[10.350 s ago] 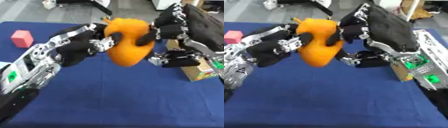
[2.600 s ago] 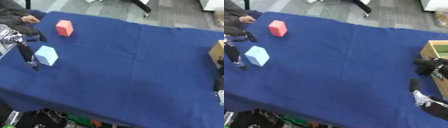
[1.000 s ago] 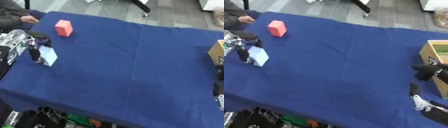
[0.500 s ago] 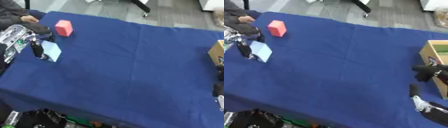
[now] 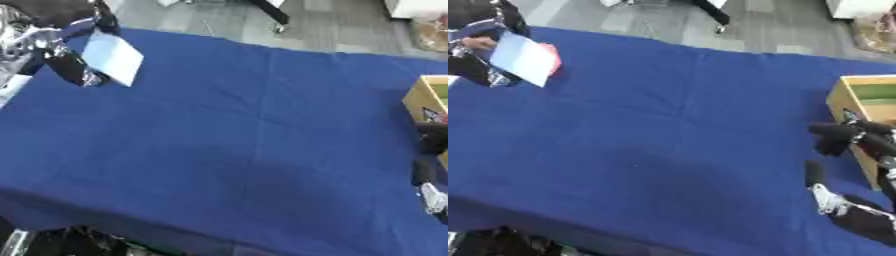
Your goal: Pick up the objects with one hand, pass them to the other hand, and then place them into the box on the other side of the table.
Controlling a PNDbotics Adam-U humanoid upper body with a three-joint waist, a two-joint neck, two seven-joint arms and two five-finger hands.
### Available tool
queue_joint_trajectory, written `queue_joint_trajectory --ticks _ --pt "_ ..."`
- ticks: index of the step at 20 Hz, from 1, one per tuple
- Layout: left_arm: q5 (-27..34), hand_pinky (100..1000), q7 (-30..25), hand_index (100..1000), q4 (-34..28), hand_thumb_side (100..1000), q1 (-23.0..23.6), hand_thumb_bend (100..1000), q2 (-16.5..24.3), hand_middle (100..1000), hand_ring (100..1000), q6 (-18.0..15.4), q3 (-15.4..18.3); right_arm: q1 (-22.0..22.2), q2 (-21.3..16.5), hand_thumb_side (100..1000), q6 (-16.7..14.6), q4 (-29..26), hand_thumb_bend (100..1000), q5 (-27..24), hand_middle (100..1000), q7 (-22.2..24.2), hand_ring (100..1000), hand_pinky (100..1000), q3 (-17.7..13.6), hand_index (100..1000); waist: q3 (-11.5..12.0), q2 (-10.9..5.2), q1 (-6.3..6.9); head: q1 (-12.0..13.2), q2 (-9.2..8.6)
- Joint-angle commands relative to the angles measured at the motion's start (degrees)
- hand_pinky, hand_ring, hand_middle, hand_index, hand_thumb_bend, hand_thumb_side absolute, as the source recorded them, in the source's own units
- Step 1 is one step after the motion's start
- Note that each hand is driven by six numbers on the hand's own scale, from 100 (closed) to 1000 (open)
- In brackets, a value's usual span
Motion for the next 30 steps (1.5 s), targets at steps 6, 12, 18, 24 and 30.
queue_joint_trajectory --ticks 6,12,18,24,30 --pt "14.3 770 13.1 627 -2.0 100 -3.2 247 -11.7 542 654 -4.2 0.2 -4.7 -1.0 291 -1.9 -1.2 104 -0.4 517 -1.5 494 419 -1.0 780 -0.1 -1.56 -1.45 -5.8 -0.1" --pt "31.3 744 19.1 602 -2.0 100 -2.9 158 -23.2 527 630 -4.6 -1.6 -8.8 -0.9 258 -3.9 -1.2 151 -0.3 523 -3.6 502 437 -0.6 784 -0.3 -1.42 -2.26 -9.4 -0.1" --pt "43.9 732 18.6 594 -2.0 116 -1.7 124 -27.7 521 620 -3.8 -5.5 -13.6 -1.8 244 -7.4 -1.2 225 1.1 537 -2.8 516 462 1.6 804 -0.5 -1.37 -2.62 -10.8 -0.1" --pt "52.1 727 15.8 593 -2.0 156 -1.5 119 -27.6 521 619 -0.6 -10.4 -17.6 -2.4 259 -10.5 -1.2 368 3.4 578 -1.1 555 524 2.6 849 -0.6 -1.34 -2.7 -10.5 -0.1" --pt "58.5 723 14.6 592 -2.0 177 -2.8 126 -25.2 520 619 4.2 -14.3 -20.8 -3.7 322 -13.8 -1.2 549 8.6 640 1.5 620 620 3.5 940 -0.4 -1.17 -2.63 -10.2 -0.1"
